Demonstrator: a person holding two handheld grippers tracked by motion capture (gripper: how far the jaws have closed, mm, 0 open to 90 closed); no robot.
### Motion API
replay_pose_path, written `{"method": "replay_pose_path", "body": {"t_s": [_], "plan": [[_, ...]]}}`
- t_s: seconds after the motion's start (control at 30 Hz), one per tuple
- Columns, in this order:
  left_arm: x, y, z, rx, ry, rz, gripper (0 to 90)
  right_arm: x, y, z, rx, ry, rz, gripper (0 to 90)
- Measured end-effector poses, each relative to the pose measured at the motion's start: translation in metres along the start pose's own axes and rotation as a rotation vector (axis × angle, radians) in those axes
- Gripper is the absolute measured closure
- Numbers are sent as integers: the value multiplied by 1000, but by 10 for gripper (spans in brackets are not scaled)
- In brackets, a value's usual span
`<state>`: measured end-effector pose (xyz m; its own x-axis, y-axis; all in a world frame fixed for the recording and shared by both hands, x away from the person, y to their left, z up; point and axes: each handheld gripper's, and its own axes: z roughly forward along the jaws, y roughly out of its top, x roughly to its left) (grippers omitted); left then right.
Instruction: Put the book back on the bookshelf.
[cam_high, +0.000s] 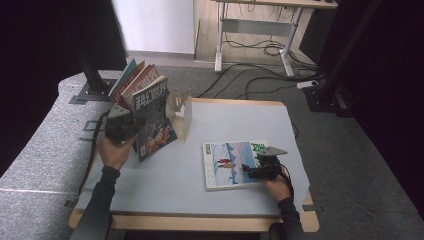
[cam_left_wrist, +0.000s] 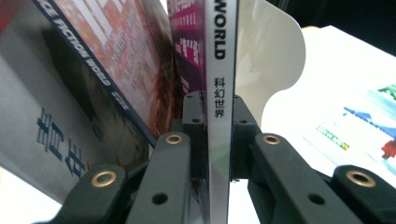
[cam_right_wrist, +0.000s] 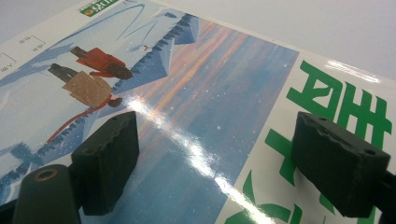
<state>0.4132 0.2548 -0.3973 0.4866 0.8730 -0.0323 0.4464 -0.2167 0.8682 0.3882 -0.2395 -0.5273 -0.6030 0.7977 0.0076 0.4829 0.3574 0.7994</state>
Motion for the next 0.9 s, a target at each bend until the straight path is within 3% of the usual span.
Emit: {"method": "replay_pose_path", "body": {"t_s": [0.43,0.9], "plan": [[3,8,-4,131,-18,-26,821,0,0,0,0,0,0,148],[10,3,-14,-56,57,-104,830,0,0,0,0,1,-1,148]]}}
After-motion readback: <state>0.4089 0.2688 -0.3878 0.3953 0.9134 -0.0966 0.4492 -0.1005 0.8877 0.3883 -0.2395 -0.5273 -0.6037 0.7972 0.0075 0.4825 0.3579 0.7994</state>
